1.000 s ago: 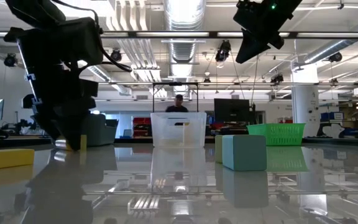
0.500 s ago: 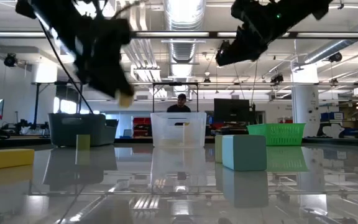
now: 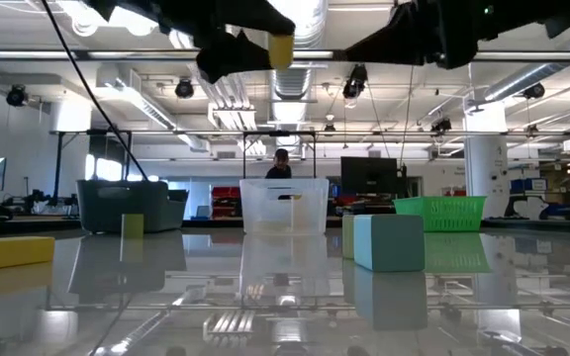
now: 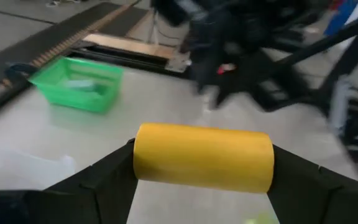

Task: Sort & place blocks by color
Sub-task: Put the yellow block into the transparent bin

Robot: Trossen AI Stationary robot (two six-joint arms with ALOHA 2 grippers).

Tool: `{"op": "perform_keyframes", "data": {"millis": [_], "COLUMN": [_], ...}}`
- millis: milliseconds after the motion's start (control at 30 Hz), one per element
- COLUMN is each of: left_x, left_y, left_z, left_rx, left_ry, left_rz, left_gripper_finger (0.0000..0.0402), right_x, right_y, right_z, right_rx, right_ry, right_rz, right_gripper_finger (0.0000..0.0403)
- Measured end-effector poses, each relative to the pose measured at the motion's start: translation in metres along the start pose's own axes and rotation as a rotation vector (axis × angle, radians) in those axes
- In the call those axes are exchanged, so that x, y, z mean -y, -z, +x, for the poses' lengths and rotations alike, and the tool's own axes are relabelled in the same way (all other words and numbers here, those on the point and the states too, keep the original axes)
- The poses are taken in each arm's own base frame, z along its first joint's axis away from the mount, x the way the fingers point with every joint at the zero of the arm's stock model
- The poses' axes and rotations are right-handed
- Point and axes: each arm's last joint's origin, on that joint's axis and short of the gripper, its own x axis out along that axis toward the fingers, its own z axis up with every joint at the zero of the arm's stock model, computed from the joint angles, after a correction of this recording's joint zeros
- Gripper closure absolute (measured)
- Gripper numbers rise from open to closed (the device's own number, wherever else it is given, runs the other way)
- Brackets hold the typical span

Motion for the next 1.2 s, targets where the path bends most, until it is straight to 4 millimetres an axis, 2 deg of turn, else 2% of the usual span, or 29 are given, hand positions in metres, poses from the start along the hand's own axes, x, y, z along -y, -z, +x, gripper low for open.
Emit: {"op": "perform_keyframes", "data": {"millis": [267, 500, 633, 900, 1200], "left_x": [-0.054, -0.107, -0.133, -0.164, -0.169], "left_y": [-0.028, -0.032, -0.022, -0.002, 0.010], "left_z": [0.021, 0.046, 0.065, 0.091, 0.096], "left_rx": [-0.161, -0.419, -0.547, -0.626, -0.662], "left_ry": [-0.156, -0.260, -0.296, -0.339, -0.340], "left_rz": [0.164, 0.249, 0.267, 0.240, 0.229], "left_gripper_finger": [0.0122, 0.0121, 0.0121, 0.0121, 0.0120], "right_x": [-0.002, 0.003, 0.005, 0.004, 0.005], "right_y": [-0.008, -0.010, -0.009, -0.008, -0.008], "right_z": [-0.023, -0.042, -0.045, -0.044, -0.044], "right_rx": [-0.019, -0.062, -0.077, -0.083, -0.084], "right_ry": [-0.062, -0.095, -0.095, -0.095, -0.077], "right_rz": [0.124, 0.227, 0.259, 0.275, 0.303], "right_gripper_finger": [0.0327, 0.0339, 0.0338, 0.0339, 0.0338]}}
